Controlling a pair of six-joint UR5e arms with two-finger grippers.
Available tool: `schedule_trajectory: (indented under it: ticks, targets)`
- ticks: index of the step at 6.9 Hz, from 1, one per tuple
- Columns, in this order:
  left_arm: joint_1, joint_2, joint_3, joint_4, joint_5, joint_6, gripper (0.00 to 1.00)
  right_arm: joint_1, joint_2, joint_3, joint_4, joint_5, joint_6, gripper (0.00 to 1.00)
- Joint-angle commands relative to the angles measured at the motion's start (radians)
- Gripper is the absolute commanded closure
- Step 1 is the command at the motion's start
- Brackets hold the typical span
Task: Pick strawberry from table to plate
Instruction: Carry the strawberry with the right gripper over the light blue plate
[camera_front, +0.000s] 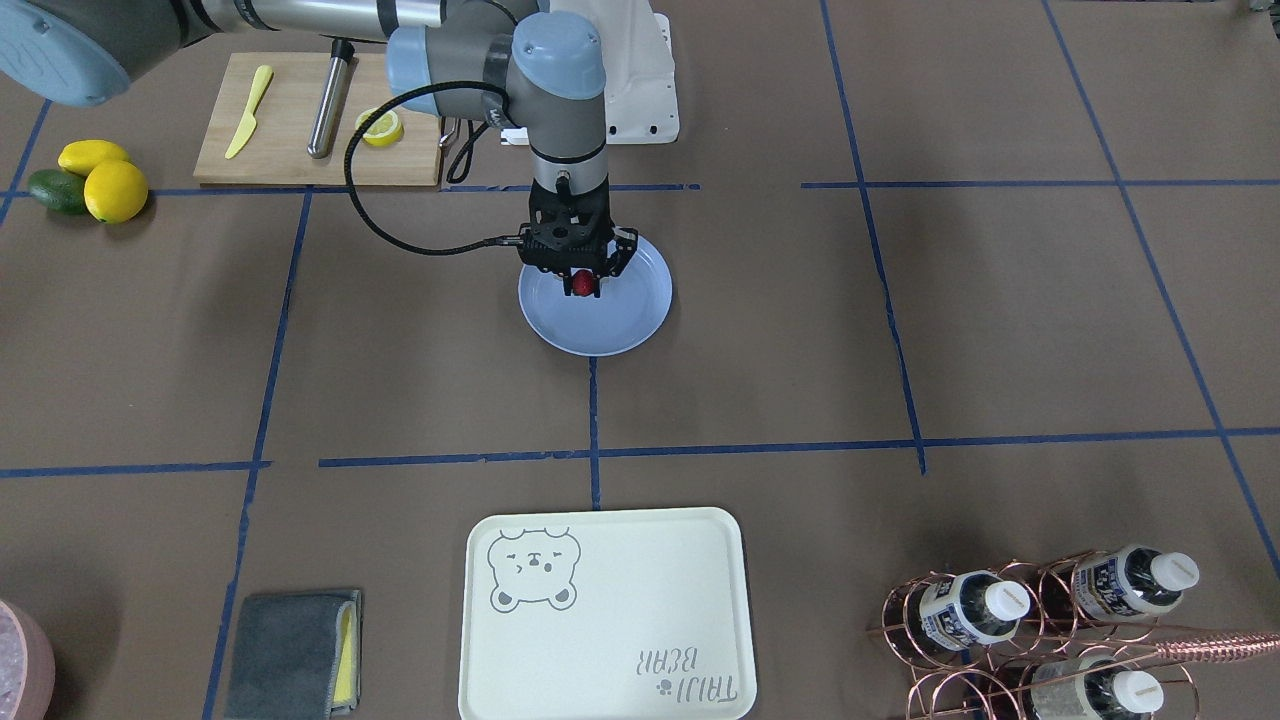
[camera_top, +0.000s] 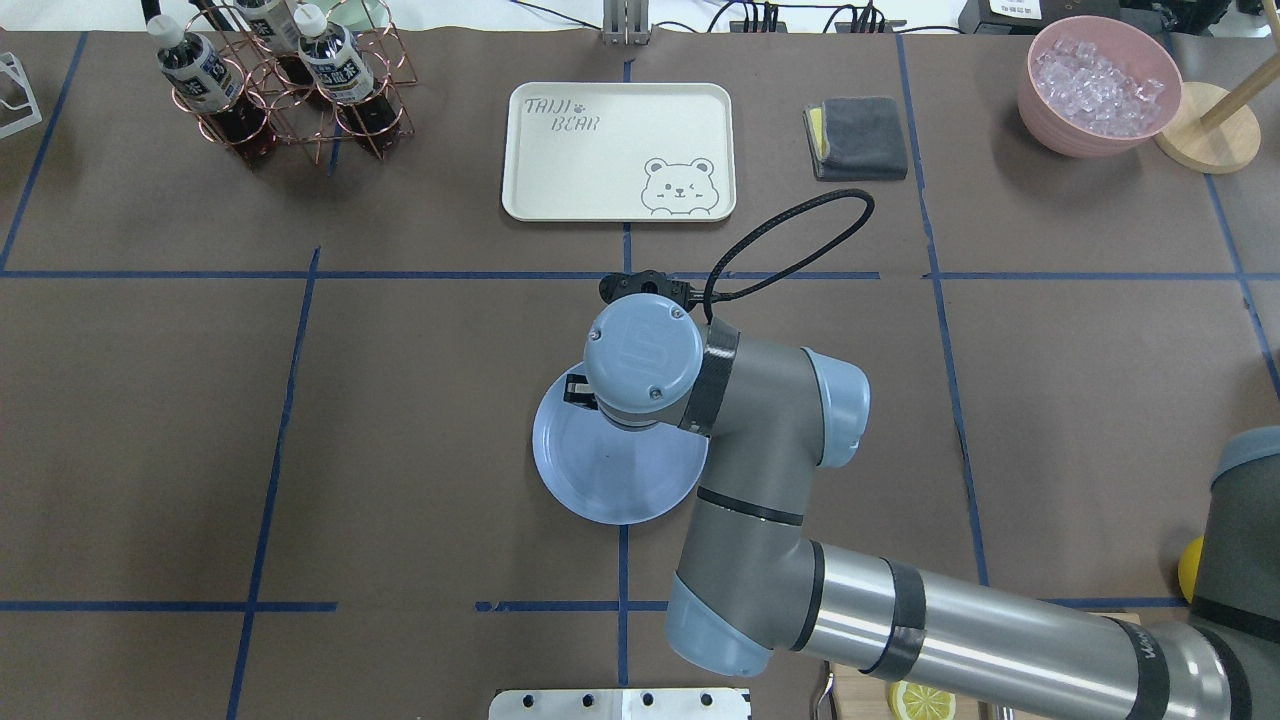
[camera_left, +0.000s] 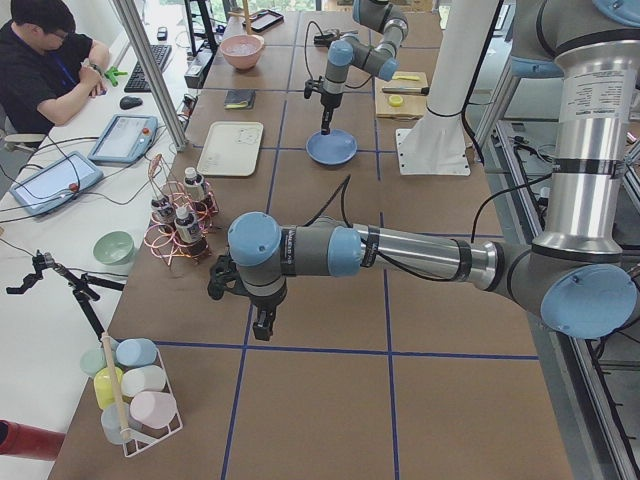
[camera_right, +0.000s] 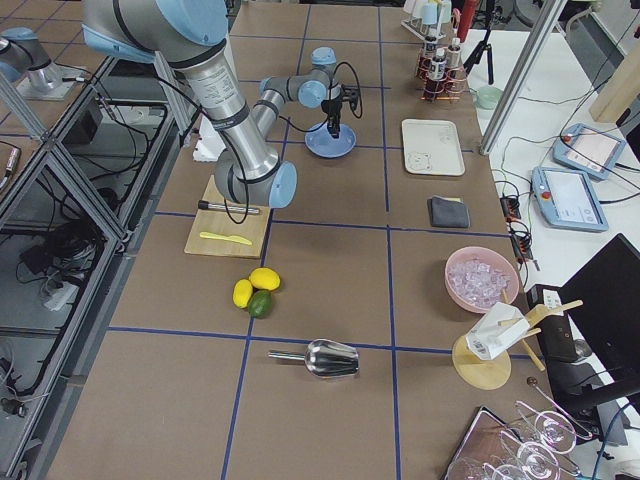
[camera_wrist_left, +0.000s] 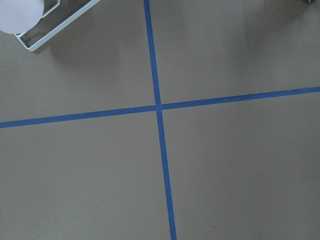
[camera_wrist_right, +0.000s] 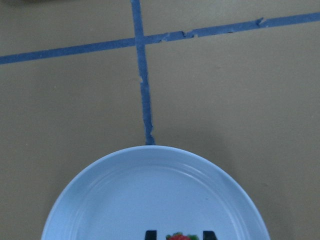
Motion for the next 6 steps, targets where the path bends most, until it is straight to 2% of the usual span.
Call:
schedule_trajectory:
  ticks: [1,6]
  targets:
    - [0.0,0.0,0.001,0.0,0.0,0.0,0.0,-0.019,0.011,-0.037,0.009,-0.028,0.005,1.0]
    - [0.0,-0.002,0.001,-0.002,0.001,0.0,0.0,-0.035,0.023,-0.066,0.009,-0.026,0.005,1.0]
